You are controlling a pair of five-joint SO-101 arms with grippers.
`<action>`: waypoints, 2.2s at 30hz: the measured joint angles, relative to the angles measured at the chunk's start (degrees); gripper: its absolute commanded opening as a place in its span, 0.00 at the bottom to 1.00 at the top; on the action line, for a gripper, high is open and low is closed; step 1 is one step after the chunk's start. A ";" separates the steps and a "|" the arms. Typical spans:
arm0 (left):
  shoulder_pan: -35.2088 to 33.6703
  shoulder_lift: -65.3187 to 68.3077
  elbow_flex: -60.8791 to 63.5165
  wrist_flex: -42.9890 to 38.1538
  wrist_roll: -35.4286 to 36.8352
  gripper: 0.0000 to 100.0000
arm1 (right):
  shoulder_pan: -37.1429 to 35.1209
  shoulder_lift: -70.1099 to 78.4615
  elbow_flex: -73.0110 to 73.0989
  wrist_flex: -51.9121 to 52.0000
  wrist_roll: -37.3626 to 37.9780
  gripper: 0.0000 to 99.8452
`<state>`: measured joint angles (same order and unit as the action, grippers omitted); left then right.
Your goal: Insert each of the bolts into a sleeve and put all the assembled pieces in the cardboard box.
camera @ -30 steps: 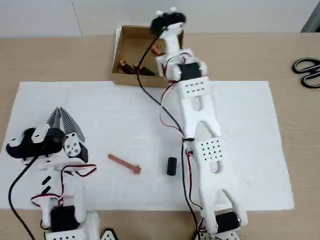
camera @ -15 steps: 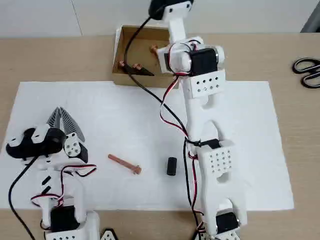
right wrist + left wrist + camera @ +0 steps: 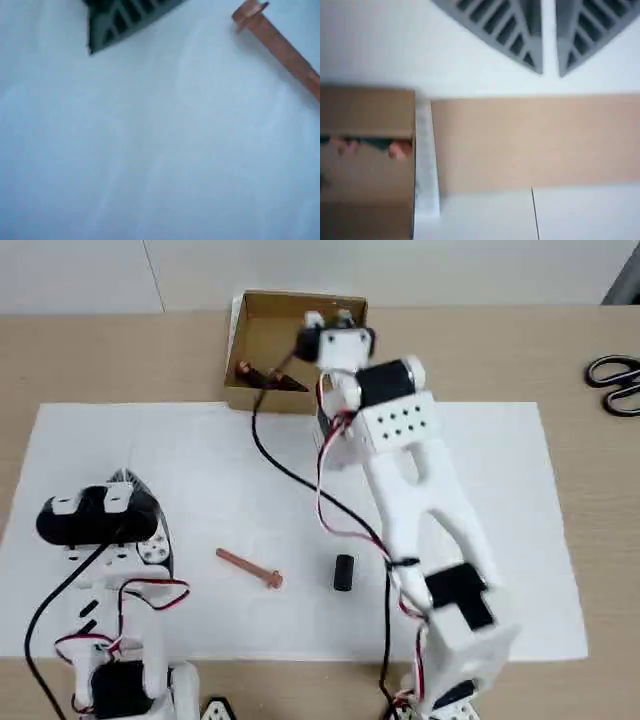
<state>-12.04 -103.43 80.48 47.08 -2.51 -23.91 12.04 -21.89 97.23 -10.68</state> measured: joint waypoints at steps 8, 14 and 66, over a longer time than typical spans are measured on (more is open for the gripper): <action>0.00 0.00 -5.19 10.90 0.00 0.01 | -4.75 -5.10 15.03 0.00 -27.43 0.22; 0.00 0.00 -5.98 12.84 0.00 0.01 | -8.88 -5.10 25.67 -1.41 -31.30 0.22; 0.00 8.79 -14.59 19.25 -0.09 0.01 | -10.99 -1.67 32.97 -8.44 -27.96 0.00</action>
<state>-12.04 -94.64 65.89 66.33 -2.59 -34.90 10.37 11.08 88.79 -38.64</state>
